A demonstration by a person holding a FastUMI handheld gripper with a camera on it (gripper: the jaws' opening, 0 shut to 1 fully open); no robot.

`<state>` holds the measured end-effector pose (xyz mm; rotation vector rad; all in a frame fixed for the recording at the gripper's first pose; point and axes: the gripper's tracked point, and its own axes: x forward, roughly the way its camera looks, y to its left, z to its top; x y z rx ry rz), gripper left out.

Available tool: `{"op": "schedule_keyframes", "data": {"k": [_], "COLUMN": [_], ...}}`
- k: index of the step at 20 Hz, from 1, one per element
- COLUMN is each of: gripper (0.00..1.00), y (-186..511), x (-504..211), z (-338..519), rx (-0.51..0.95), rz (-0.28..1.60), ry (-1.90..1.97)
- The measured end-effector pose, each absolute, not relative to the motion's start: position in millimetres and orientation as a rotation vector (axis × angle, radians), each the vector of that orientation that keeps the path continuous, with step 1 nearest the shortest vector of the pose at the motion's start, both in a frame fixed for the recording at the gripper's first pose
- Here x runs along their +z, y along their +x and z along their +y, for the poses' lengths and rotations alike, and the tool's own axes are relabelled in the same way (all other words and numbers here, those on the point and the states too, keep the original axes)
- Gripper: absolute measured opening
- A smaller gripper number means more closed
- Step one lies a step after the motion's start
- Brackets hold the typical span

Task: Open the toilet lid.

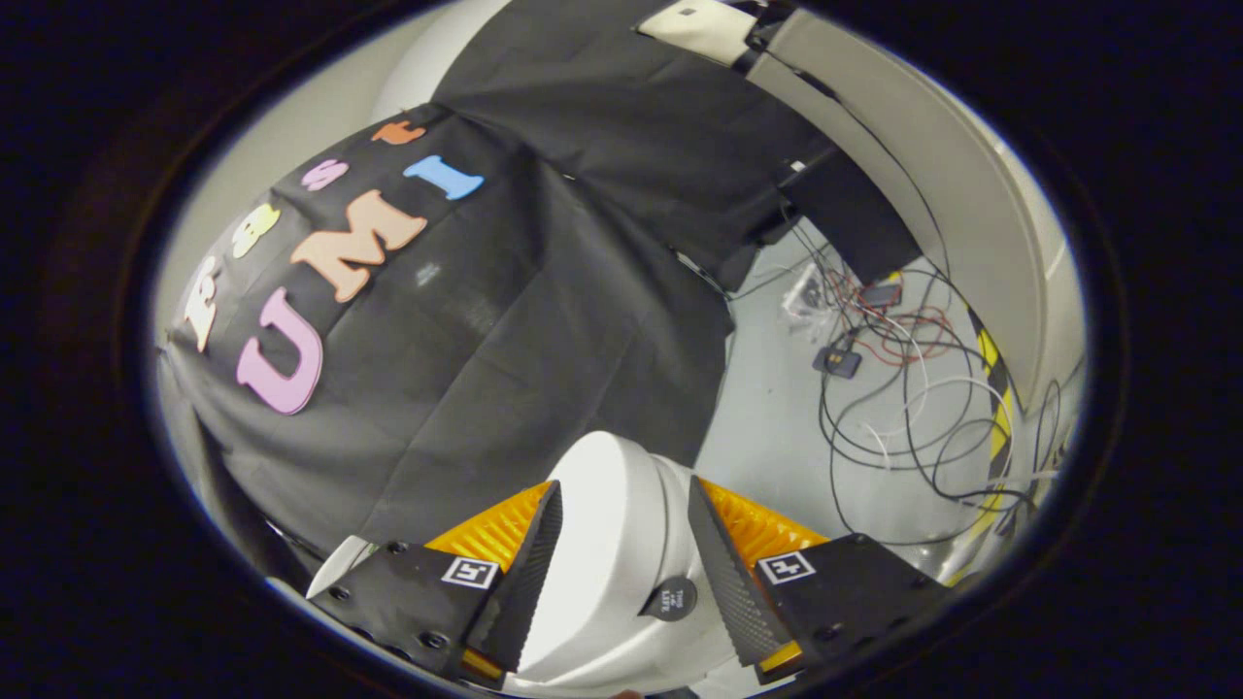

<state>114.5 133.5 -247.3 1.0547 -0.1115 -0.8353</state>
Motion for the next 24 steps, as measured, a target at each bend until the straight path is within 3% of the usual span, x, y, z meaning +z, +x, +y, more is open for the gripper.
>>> {"op": "schedule_keyframes", "data": {"k": [5, 7, 19, 21, 24], "gripper": [0.80, 0.75, 0.75, 0.44, 0.44], "y": [111, 115, 141, 145, 148], "x": [-290, -299, -333, -327, -325], "z": [147, 157, 188, 190, 191], "rx": [-0.883, -0.874, -0.772, -0.762, -0.741], "rz": [-0.090, -0.078, 0.019, -0.006, -0.006], "ry": [1.198, 1.233, 1.360, 1.377, 1.393]}}
